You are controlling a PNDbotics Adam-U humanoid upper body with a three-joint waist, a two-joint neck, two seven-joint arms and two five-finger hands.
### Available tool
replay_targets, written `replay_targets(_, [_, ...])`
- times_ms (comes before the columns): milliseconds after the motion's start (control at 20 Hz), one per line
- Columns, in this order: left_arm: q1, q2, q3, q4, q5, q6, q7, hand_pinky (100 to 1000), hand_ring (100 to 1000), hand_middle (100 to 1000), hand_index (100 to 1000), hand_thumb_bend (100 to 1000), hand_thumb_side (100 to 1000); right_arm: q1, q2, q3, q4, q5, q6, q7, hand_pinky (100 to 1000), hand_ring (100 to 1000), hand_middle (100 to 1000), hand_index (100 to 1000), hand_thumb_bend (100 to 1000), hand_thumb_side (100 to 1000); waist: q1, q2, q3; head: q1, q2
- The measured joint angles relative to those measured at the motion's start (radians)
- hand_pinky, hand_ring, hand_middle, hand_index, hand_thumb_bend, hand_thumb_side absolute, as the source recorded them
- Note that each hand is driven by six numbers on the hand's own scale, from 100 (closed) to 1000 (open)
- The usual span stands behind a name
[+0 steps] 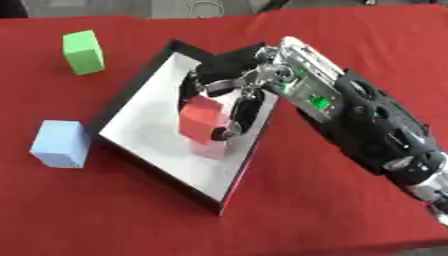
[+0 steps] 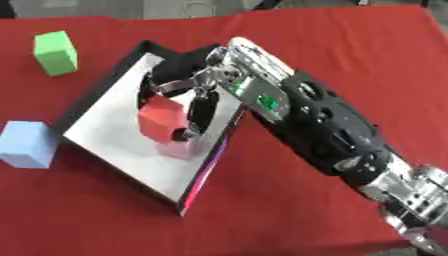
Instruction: Pick up objects on the table and place them in the box.
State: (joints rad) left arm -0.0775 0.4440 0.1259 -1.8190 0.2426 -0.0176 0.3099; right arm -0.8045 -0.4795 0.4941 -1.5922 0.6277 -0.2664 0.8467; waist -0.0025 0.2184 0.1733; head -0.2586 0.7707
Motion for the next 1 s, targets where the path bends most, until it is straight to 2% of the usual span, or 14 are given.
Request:
replay_targets(50, [0.0,-0.001,0.0,0.0,0.0,0.0,0.0,943,663,737,822,127,800,0.001,0.0,-0.003,0.0,0.004,0.001,-0.005,932,908,885,938,382,512,0.0,0.0,0.0,0.0,0.0])
replay_targets(250, [0.003,-0.004,0.0,0.0,0.0,0.001,-0.001,944,663,738,822,128,801,0.004,-0.003,-0.018,-0.001,0.011,0.014,-0.041,941,920,898,951,393,521,0.0,0.0,-0.001,0.0,0.0])
replay_targets(550, [0.006,-0.004,0.0,0.0,0.0,0.001,-0.001,945,663,737,822,128,801,0.004,-0.021,-0.038,-0.026,0.007,0.038,-0.084,938,915,894,949,385,471,0.0,0.0,-0.002,0.001,0.0])
replay_targets(600, [0.006,-0.004,0.0,0.0,0.0,0.001,-0.002,945,663,737,821,127,801,0.004,-0.023,-0.043,-0.034,0.003,0.043,-0.089,934,910,891,947,358,440,0.0,0.0,-0.002,0.001,0.0])
replay_targets(700, [0.006,-0.004,0.0,0.0,0.0,0.002,-0.002,945,663,737,821,127,799,0.004,-0.031,-0.058,-0.052,-0.014,0.059,-0.107,923,889,873,940,237,337,0.0,0.0,-0.002,0.002,0.0])
replay_targets(750, [0.006,-0.004,0.0,0.0,0.0,0.002,-0.002,945,663,737,821,126,798,0.005,-0.038,-0.071,-0.066,-0.03,0.074,-0.124,921,877,856,935,172,331,0.0,0.0,-0.002,0.002,0.0])
replay_targets(800, [0.006,-0.004,0.0,0.0,0.0,0.002,-0.002,945,664,737,821,124,796,0.01,-0.05,-0.089,-0.082,-0.056,0.095,-0.148,922,865,834,925,100,360,0.0,0.0,-0.002,0.004,0.0])
replay_targets(850, [0.006,-0.004,0.0,0.0,0.0,0.002,-0.002,945,664,738,821,124,796,0.022,-0.067,-0.114,-0.102,-0.094,0.122,-0.184,923,859,826,920,100,368,0.0,0.0,-0.002,0.007,0.0])
replay_targets(900, [0.006,-0.004,0.0,0.0,-0.001,0.001,-0.002,944,664,738,821,121,793,0.038,-0.089,-0.146,-0.122,-0.144,0.156,-0.229,930,840,803,901,100,436,0.0,0.0,-0.003,0.011,0.0])
replay_targets(950, [0.006,-0.004,0.0,0.0,-0.003,0.0,-0.001,944,664,738,821,121,793,0.061,-0.115,-0.185,-0.139,-0.208,0.196,-0.285,930,840,803,901,100,436,0.0,0.0,-0.005,0.016,0.0])
replay_targets(1000, [0.006,-0.003,0.0,-0.001,-0.005,0.0,-0.001,943,665,739,822,117,791,0.089,-0.148,-0.227,-0.157,-0.286,0.238,-0.35,943,836,799,899,100,552,0.0,0.0,-0.007,0.021,0.0])
